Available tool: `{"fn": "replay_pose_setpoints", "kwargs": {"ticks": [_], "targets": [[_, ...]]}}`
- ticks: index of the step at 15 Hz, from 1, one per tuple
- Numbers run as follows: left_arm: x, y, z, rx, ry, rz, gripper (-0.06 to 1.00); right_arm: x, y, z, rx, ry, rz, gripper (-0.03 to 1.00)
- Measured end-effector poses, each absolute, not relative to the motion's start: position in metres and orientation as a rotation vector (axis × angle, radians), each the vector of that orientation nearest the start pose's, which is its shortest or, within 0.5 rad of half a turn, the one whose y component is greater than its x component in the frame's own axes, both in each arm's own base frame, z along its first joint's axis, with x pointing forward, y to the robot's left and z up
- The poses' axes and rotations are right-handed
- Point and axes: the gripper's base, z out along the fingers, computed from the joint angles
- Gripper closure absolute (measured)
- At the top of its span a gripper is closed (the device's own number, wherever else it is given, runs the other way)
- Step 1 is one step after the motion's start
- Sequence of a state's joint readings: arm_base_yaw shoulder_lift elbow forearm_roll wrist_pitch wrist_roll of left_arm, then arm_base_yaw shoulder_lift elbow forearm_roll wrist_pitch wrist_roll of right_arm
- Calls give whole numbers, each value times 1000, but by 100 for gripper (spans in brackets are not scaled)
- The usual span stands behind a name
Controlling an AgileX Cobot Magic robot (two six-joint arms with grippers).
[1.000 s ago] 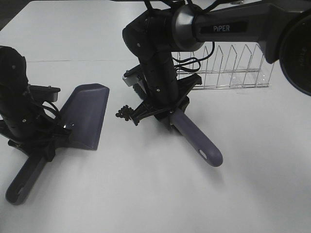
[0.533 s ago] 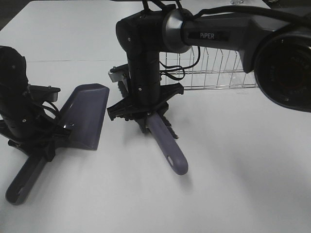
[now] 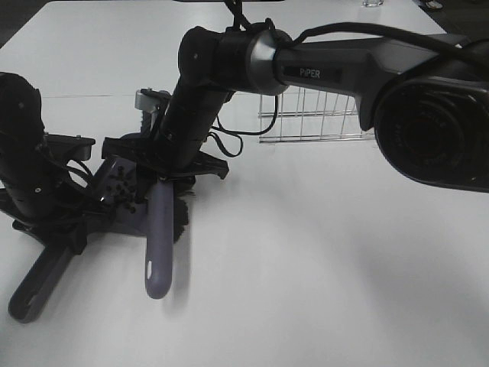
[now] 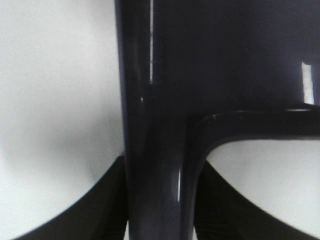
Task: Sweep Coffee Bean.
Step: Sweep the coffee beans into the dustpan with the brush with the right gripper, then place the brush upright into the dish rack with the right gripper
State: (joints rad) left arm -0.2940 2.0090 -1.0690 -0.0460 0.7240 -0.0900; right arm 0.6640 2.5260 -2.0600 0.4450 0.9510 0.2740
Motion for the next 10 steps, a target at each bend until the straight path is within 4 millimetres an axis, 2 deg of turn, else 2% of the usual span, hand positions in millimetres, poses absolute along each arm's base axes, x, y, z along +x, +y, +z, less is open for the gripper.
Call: {"fn": "replay_pose_setpoints", "kwargs": {"ticks": [4,10], "targets": [[321,-100,97,272,3141,-45,61,391,352,110,-254,2974,827,68],[321,-100,97,278,3141,-45,61,411,340,155,-335,2890,831,68]]}}
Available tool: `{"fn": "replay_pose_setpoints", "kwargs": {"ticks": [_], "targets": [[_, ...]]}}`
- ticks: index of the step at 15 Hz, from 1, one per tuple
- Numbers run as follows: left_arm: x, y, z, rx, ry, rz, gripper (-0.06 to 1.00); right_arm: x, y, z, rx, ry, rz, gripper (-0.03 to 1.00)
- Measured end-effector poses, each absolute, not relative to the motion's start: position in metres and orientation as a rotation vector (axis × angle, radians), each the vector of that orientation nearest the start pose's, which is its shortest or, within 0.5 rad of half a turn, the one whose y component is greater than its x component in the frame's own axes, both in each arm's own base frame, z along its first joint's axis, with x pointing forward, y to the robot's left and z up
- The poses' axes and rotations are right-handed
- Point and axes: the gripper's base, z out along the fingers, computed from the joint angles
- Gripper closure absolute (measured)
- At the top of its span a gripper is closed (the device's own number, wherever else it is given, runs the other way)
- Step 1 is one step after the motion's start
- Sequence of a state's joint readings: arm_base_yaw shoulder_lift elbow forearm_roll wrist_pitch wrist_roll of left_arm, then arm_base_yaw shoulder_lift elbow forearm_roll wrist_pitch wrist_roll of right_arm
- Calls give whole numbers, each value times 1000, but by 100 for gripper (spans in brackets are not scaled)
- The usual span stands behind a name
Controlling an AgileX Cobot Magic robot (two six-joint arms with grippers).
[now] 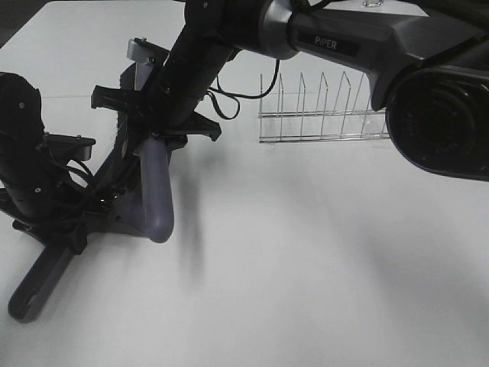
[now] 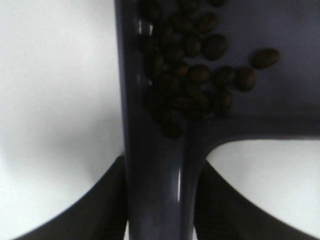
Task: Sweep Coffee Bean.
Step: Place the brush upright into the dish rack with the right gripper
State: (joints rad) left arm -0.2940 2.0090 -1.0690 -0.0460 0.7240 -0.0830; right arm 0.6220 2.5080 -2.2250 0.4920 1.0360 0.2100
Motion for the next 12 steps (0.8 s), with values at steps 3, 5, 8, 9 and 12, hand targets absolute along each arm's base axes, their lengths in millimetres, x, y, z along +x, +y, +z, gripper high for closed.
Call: {"fn": "replay_pose_setpoints", "kwargs": {"ticks": [3,5,8,9,12], "targets": [[321,-100,97,283,3140,-45,61,414,326,168,-441,2943,672,68],[321,-100,97,283,3140,-45,61,416,319,172,-493,2940,538,68],[321,-100,97,283,3140,-45,61,422,310,179,-527,2892,377,68],[321,-100,97,283,3140,-45,61,423,307,186,-537,2870,331,68],[321,-100,97,281,3140,-46,61,422,298,211,-559,2803,250,68]]}}
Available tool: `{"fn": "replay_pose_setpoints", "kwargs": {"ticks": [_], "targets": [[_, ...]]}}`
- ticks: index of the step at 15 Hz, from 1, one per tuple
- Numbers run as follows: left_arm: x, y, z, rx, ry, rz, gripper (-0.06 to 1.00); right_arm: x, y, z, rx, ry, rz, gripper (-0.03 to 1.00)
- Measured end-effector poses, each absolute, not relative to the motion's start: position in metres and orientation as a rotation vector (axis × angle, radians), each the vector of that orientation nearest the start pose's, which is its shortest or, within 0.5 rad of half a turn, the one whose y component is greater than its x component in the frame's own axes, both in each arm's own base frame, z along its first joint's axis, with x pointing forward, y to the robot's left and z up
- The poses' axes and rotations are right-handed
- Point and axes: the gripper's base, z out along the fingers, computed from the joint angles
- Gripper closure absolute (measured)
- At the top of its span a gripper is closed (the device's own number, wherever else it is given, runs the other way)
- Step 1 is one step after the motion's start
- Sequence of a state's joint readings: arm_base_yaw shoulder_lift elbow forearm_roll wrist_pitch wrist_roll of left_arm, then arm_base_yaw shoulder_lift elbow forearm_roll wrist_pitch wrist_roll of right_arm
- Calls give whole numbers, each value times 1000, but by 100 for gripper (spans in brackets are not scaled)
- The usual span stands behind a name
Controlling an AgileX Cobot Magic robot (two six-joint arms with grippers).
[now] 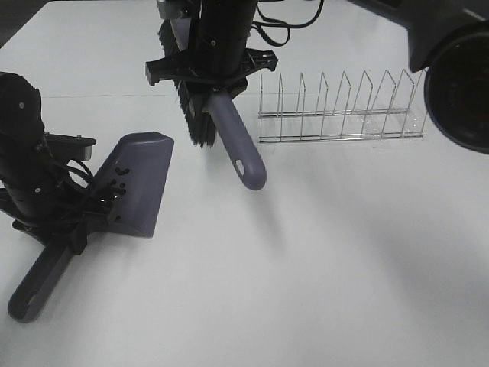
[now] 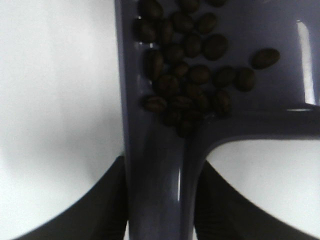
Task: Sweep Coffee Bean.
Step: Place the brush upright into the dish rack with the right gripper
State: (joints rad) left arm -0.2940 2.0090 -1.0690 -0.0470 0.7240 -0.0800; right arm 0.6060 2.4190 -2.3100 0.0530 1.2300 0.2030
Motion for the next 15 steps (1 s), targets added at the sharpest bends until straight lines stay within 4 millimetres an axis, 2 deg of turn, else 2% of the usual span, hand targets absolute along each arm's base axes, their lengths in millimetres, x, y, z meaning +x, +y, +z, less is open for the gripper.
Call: {"fn": "replay_pose_setpoints", "kwargs": {"ticks": [1,3,6,7,8,11,15], "targets": [[321,-100,97,281,3140,-46,61,416,293,223,-578,2797,243,68],[321,-100,97,283,3140,-46,61,405,286,228,-614,2819,224,68],[321,-100,97,289,3140,-46,61,379,262,223,-619,2927,168,68],[321,-100,97,289,3140,-46,61,372,248,219,-601,2974,143,68],[321,-100,97,289,3140,-46,61,366,212,207,-517,3070,96,68],[321,-100,97,289,3140,-46,61,366,157,184,-377,3201,42,68],[320,-100,97,291,3147,-45,61,379,111,172,-256,3247,41,68]]}}
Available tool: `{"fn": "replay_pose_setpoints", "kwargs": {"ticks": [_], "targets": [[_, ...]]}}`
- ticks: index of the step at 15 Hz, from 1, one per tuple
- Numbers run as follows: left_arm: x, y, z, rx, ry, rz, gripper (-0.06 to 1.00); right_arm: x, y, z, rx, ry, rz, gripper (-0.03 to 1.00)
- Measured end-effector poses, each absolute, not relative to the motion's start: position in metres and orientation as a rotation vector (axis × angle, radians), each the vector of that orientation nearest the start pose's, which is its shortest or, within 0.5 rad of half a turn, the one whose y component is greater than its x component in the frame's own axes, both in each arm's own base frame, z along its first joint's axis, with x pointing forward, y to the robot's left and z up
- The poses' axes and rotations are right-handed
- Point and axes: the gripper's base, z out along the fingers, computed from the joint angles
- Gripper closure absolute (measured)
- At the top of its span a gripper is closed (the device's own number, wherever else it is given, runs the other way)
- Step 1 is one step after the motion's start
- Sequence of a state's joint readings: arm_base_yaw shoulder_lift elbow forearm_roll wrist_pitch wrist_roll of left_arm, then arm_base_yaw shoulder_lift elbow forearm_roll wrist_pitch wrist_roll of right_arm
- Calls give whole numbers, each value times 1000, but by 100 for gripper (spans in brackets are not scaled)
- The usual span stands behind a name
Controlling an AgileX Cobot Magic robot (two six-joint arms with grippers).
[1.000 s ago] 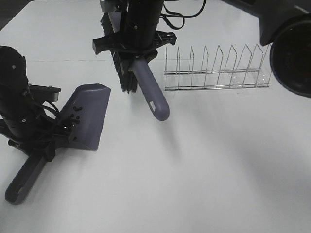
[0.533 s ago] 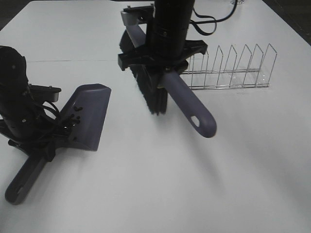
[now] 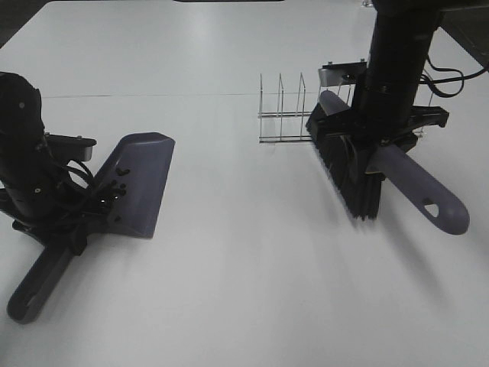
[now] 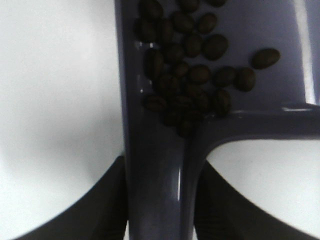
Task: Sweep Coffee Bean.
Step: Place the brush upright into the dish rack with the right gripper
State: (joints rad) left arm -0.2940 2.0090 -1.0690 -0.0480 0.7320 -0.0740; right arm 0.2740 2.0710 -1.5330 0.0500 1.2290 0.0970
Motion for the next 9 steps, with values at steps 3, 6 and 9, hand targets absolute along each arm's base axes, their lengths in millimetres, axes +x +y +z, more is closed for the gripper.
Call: {"fn": "replay_pose_setpoints", "kwargs": {"ticks": [3,6,9], "targets": [[319,-100,97,283,3162,-51,61,386,87,166,-192,3266,45,68],[318,-101,97,263,3170,-70,61,389,74,156,-172,3291,56,68],[318,-101,97,259,3171,-72,61,391,75,145,-220,3305,73,68]]}}
